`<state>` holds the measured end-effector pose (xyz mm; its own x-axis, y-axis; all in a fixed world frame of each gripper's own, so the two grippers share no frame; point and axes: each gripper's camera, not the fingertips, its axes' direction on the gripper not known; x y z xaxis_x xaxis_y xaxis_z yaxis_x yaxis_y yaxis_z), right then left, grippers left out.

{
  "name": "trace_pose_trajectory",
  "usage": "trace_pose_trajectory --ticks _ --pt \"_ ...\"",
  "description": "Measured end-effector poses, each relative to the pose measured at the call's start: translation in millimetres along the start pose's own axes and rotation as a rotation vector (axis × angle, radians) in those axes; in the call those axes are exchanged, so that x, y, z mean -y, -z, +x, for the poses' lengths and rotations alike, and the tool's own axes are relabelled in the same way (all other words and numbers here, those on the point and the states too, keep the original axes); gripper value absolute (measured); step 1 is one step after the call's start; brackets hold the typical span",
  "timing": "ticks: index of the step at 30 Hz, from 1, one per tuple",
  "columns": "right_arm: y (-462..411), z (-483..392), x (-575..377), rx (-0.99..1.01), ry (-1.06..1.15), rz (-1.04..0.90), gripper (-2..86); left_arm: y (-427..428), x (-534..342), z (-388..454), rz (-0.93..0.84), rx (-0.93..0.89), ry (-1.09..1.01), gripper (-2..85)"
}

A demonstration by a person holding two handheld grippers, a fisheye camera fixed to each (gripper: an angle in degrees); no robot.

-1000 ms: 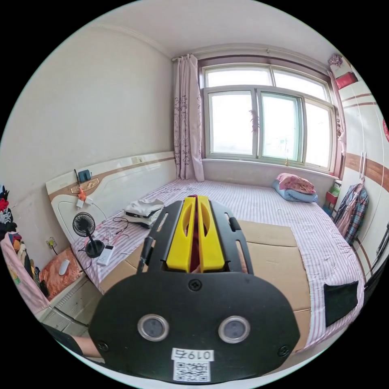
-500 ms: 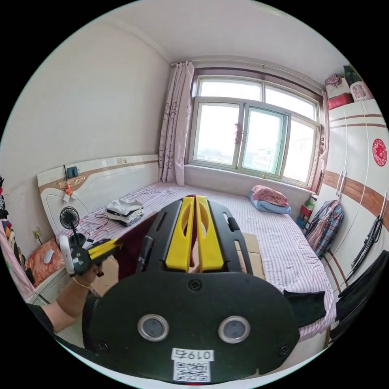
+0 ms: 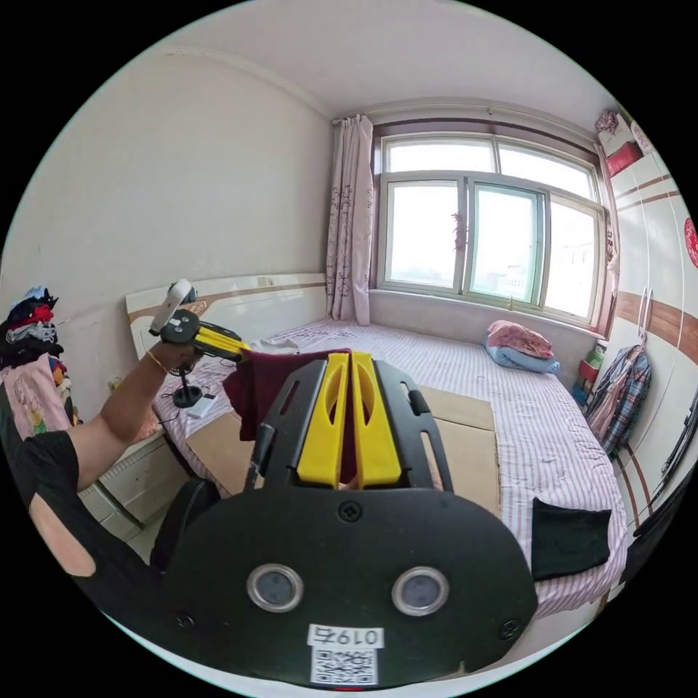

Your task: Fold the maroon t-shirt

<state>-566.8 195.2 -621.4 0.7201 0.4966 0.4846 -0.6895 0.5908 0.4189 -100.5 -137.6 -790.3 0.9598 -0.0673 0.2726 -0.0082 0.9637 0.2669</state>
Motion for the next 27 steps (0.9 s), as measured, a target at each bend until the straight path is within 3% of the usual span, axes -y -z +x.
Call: trace_pose_trajectory --ticks 5,9,15,19,22,27 --pt "-50.8 59.8 -20.2 -0.039 -0.085 -0.176 -1.0 -124.8 50.2 -9.3 -0.152 -0.152 0.028 1.0" --pt "-124.0 112.0 -59.3 -0.104 -0.18 -0.337 -1.0 -273.4 74.0 6.8 -0.296 -0.137 0.162 2.2" --pt "-184.8 193.5 -157.8 -0.148 -0.415 -0.444 -1.0 -380.9 44.7 14.7 -0.384 -0.106 0.357 6.6" --pt "-197.1 234.9 -199.2 -0.079 -0.554 -0.41 -0.9 -380.0 8.6 -11.4 -0.371 -0.194 0.461 7.0" --pt "-200.6 247.2 -197.3 -0.08 -0.504 -0.385 -0.8 -296.4 11.9 36.0 -0.109 -0.256 0.317 6.4" --pt "-196.7 260.5 -190.1 -0.026 -0.412 -0.343 -0.7 -215.5 22.6 256.5 0.045 0.074 -0.129 8.1"
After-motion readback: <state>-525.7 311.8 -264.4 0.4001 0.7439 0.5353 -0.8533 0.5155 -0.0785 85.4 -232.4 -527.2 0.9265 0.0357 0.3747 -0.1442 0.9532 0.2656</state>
